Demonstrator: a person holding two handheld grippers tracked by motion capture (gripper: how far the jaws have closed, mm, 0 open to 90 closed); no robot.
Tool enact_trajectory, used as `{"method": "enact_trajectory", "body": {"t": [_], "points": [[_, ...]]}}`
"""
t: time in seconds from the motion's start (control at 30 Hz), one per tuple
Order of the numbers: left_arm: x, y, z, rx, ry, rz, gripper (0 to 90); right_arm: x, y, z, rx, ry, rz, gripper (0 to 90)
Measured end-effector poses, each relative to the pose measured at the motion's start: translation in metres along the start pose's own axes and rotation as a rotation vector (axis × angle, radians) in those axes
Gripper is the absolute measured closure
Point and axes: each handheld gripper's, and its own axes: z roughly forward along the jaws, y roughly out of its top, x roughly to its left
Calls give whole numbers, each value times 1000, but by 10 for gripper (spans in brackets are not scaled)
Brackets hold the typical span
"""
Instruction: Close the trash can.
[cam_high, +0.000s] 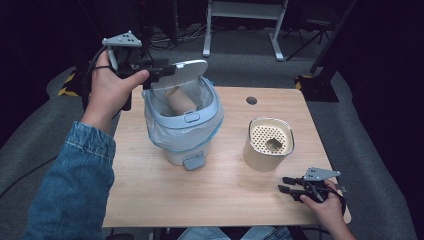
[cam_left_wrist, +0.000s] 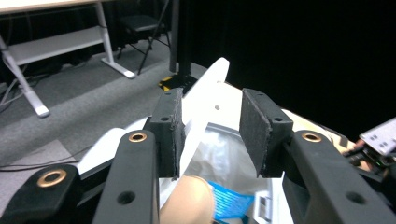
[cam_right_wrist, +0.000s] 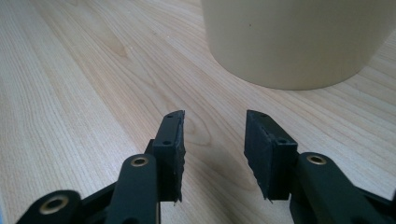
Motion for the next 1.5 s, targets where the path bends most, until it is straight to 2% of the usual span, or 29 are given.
{"method": "enact_trajectory", "body": {"t": [0.13,0.23,0.5,0.57,0.67,0.77,0.8,0.97,1.07,1.13,1.3,1.43,1.47,1.5], "points": [[-10,-13,7,28,-57,-11,606,1,1,2,6,11,-2,577],[-15,-24,14,43,-84,-16,606,2,1,3,6,16,-6,574],[-17,-46,29,93,-114,-58,651,2,2,5,7,21,-10,574],[-17,-51,33,108,-100,-45,665,2,2,5,6,23,-10,574],[-17,-58,39,136,-97,-49,676,2,2,4,5,23,-9,574],[-18,-62,42,117,-97,-51,691,2,2,4,5,23,-12,574],[-18,-62,42,119,-89,-40,701,2,1,4,6,24,-12,574],[-19,-64,42,104,-39,15,827,2,1,5,8,25,-15,574],[-19,-66,42,92,-22,10,896,2,1,5,8,24,-16,572],[-20,-66,43,96,-18,10,899,3,1,5,9,24,-17,571],[-26,-66,43,106,23,60,900,3,1,5,9,25,-17,568],[-28,-65,43,113,35,66,900,3,1,5,11,25,-20,568],[-28,-67,45,128,19,64,900,3,1,5,11,27,-20,568],[-29,-69,46,117,-10,43,900,4,1,4,10,27,-20,568]]}}
